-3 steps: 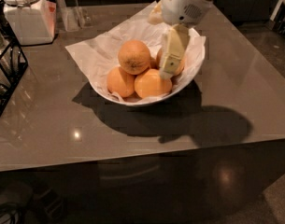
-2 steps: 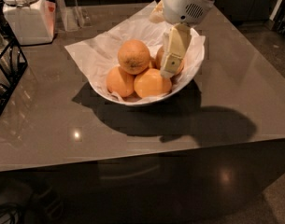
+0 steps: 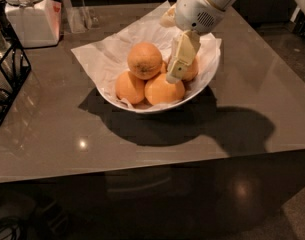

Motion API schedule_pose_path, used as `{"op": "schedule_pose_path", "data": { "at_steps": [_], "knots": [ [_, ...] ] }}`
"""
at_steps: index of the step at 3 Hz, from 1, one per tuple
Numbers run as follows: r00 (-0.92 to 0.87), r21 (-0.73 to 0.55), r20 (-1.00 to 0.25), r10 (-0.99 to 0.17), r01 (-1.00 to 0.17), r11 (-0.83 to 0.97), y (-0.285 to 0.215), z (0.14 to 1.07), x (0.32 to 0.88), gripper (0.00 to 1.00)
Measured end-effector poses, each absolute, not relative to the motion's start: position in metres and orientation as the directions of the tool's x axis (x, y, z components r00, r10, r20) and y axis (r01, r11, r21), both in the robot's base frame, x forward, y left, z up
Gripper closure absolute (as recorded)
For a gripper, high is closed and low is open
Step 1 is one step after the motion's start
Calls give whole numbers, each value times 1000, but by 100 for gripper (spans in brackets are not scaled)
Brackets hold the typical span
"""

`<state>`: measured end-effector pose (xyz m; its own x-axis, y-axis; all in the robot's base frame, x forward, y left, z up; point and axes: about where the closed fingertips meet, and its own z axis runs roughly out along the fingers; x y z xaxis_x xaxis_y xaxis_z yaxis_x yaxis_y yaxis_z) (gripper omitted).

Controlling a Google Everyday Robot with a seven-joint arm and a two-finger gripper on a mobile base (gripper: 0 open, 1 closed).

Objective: Pick orange from white bowl

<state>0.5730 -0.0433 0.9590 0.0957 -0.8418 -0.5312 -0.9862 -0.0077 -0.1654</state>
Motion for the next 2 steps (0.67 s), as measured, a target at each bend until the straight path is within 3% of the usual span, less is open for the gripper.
{"op": "schedule_pose_path", "data": {
  "at_steps": [2],
  "knots": [
    [63,-125,-620,-782,-992,20,-31,949,595,0]
  ]
}}
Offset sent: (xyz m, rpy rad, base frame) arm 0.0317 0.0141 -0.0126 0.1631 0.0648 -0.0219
